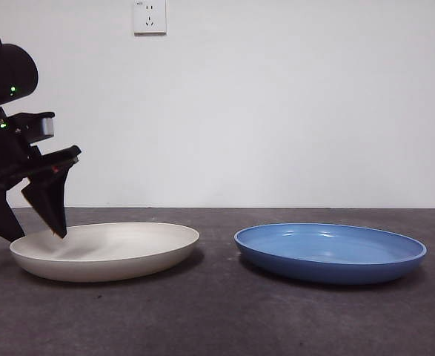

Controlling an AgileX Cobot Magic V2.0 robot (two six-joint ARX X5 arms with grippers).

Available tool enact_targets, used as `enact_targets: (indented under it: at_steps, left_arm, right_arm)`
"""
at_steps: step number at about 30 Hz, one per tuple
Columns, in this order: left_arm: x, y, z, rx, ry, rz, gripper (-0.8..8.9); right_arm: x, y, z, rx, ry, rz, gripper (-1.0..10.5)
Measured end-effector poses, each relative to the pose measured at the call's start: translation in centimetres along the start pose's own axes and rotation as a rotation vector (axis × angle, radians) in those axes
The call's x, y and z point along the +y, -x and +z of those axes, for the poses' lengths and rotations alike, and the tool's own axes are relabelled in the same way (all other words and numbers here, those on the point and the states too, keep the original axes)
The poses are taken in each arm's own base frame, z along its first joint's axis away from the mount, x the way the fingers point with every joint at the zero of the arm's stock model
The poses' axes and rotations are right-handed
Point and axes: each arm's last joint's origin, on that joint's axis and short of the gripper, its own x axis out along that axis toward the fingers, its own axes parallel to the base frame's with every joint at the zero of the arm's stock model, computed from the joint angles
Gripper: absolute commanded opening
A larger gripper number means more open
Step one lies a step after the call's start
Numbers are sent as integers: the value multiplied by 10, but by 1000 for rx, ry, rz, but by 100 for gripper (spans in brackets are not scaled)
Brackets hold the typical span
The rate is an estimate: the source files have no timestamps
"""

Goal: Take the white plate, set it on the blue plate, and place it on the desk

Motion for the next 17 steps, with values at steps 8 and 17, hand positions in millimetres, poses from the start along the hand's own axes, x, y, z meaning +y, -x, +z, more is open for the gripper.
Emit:
enact_targets:
  at_steps: [8,17]
  left_arm:
    - [1,-3,-1,12,4,1,97]
    - [1,-3,-1,11,8,2,8]
  right_arm:
    - [0,0,0,-1,0,0,411]
    - [0,0,0,-3,1,0,411]
